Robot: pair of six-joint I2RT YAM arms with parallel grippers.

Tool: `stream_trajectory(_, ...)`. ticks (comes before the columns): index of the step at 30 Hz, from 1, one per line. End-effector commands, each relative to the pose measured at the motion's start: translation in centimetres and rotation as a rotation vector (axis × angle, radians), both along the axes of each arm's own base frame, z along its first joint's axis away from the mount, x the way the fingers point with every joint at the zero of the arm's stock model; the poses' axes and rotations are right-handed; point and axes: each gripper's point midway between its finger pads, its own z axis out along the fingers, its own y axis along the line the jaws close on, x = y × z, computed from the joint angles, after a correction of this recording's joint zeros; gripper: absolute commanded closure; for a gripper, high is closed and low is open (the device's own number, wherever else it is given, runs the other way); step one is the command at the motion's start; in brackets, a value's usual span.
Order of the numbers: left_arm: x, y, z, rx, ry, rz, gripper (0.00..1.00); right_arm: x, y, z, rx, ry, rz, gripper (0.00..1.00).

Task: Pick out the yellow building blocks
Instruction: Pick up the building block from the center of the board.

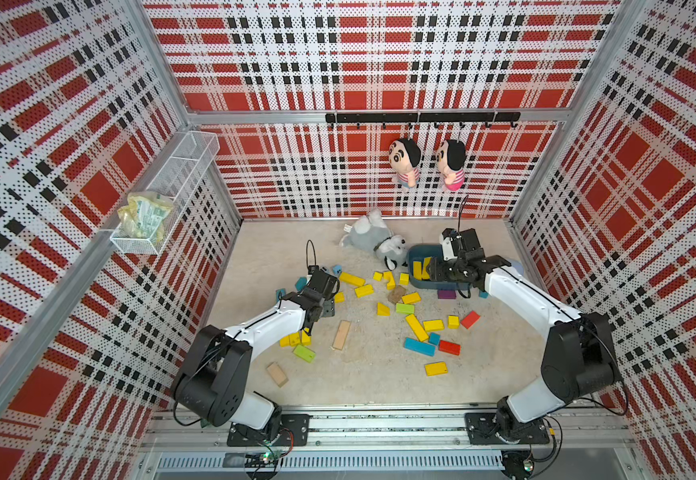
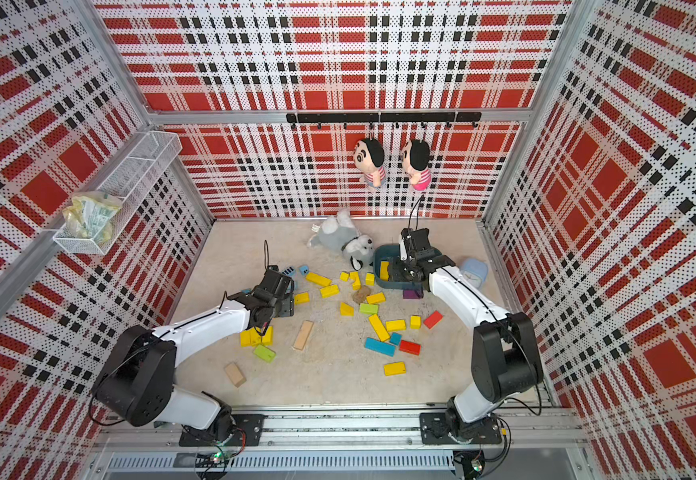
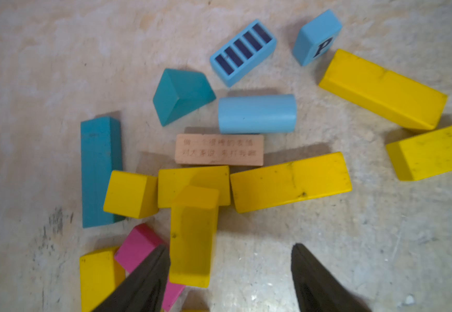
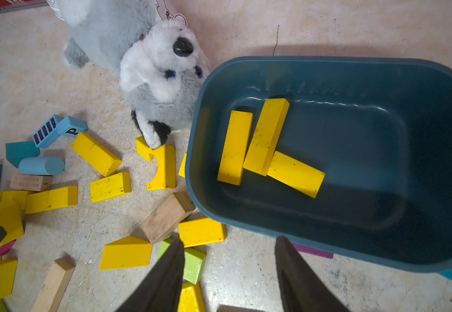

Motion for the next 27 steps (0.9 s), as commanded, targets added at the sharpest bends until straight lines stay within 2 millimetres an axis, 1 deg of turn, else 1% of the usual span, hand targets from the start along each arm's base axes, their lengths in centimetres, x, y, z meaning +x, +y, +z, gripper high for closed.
stream_trajectory(1, 0.6, 1.2, 0.1, -0.013, -0.038, 0.090, 0.28, 0.3, 0.1, 0.1, 0.012, -0.007, -0.003, 0.43)
stream_trajectory(6, 1.2, 2.1, -1.0, 0.012, -0.014, 0.096, 0.33, 0.3, 0.2, -0.3, 0.012, 0.006, 0.004, 0.43)
stream_trajectory(12, 1.6, 2.2, -2.3, 0.019, 0.016, 0.082, 0.43, 0.3, 0.1, -0.3, 0.005, 0.006, 0.004, 0.43)
stream_trajectory(16, 1.8, 2.1, -2.7, 0.019, 0.022, 0.074, 0.52, 0.2, 0.0, -0.5, -0.001, 0.009, 0.002, 0.43)
stream_trajectory(22, 1.8, 2.1, -2.9, 0.021, 0.030, 0.060, 0.63, 0.2, -0.1, -0.2, 0.001, 0.000, -0.004, 0.44)
stream_trajectory(25, 1.9, 1.9, -2.7, 0.024, 0.026, 0.045, 0.69, 0.1, -0.2, 0.2, 0.005, -0.006, -0.008, 0.44)
stream_trajectory(27, 2.0, 1.7, -2.1, 0.040, 0.012, 0.024, 0.73, 0.0, -0.2, 0.4, 0.006, -0.012, -0.007, 0.44)
